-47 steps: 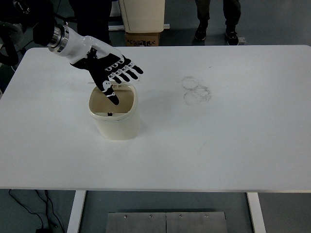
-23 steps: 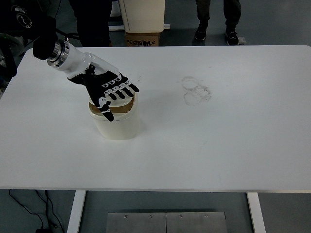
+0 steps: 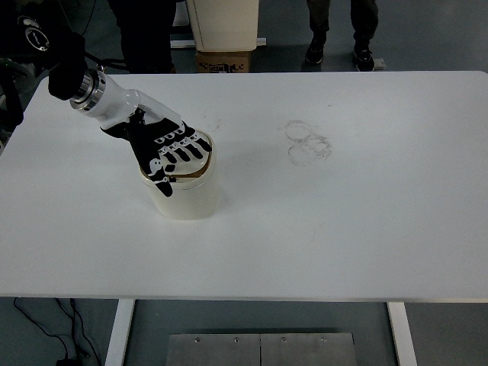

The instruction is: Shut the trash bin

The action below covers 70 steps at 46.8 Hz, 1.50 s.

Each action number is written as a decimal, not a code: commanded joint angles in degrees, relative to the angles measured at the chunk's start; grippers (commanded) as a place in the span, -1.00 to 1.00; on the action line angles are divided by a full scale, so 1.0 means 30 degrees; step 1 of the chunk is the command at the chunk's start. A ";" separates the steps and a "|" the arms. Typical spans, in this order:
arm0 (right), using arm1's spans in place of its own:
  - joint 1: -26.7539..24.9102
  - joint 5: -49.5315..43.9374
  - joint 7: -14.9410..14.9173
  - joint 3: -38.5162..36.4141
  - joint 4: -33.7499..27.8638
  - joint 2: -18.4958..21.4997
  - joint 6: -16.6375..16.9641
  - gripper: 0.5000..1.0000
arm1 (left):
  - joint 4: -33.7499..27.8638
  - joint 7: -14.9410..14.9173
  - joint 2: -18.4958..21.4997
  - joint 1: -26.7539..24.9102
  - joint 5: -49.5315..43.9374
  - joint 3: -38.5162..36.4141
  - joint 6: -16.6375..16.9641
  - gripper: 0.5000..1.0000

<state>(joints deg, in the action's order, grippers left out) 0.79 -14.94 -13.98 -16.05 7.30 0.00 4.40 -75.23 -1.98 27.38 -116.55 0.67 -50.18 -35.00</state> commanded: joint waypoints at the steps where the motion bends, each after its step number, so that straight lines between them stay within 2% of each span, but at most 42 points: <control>1: 0.0000 0.0000 0.0001 -0.0010 -0.0001 0.0000 -0.0002 0.97 | 0.0000 0.0016 -0.0043 0.0001 0.0011 -0.0176 -0.0001 1.00; 53: 0.0000 0.0000 0.0030 0.0019 -0.0001 0.0000 -0.0002 0.97 | 0.0176 0.0016 -0.0102 0.0206 -0.0018 -0.0089 -0.0001 1.00; 64: 0.0000 0.0000 0.0001 -0.0010 -0.0001 0.0000 -0.0002 0.97 | 0.1582 0.0045 0.0015 0.0206 -0.0282 0.0292 -0.0001 1.00; 70: 0.0000 0.0000 0.0001 -0.0010 -0.0001 0.0000 -0.0002 0.97 | 0.3016 0.0075 0.0395 0.0440 -0.1130 0.0790 -0.0001 1.00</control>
<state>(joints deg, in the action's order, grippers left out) 0.79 -14.94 -13.96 -16.08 7.29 0.00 4.39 -67.78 -1.74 27.81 -115.52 -1.45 -48.15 -35.00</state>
